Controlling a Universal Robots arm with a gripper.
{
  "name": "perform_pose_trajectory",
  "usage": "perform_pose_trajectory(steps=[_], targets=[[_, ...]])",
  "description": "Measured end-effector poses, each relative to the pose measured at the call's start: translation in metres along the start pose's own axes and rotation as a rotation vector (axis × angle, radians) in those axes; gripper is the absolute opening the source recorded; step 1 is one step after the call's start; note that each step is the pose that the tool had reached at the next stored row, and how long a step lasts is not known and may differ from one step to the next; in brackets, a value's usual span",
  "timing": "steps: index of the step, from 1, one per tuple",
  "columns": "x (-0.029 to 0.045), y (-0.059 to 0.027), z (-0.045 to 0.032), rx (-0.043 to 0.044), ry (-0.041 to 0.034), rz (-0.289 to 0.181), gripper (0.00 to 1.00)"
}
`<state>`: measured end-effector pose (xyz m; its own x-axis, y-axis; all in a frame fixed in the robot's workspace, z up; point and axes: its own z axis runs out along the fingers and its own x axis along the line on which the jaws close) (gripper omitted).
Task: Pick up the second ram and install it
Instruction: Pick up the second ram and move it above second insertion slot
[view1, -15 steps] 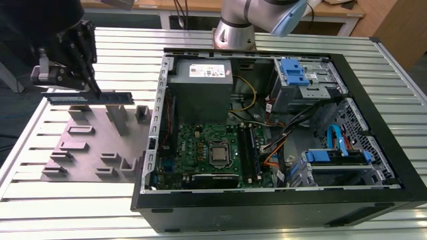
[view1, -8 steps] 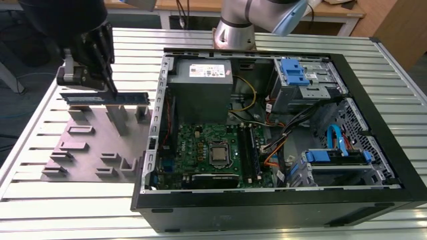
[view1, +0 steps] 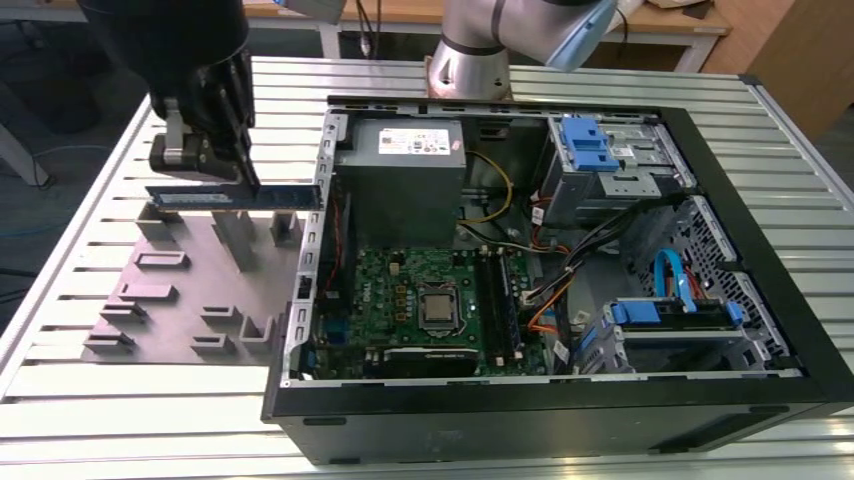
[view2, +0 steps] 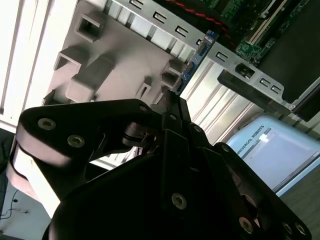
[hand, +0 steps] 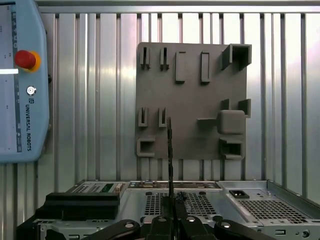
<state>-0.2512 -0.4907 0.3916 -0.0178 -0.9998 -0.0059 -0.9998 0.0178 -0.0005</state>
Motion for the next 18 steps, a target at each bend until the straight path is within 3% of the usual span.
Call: perform_pose_trajectory(steps=[18], targets=[[-0.0006,-0.0332,0.0003,-0.0002,0.0000,0.000,0.10]])
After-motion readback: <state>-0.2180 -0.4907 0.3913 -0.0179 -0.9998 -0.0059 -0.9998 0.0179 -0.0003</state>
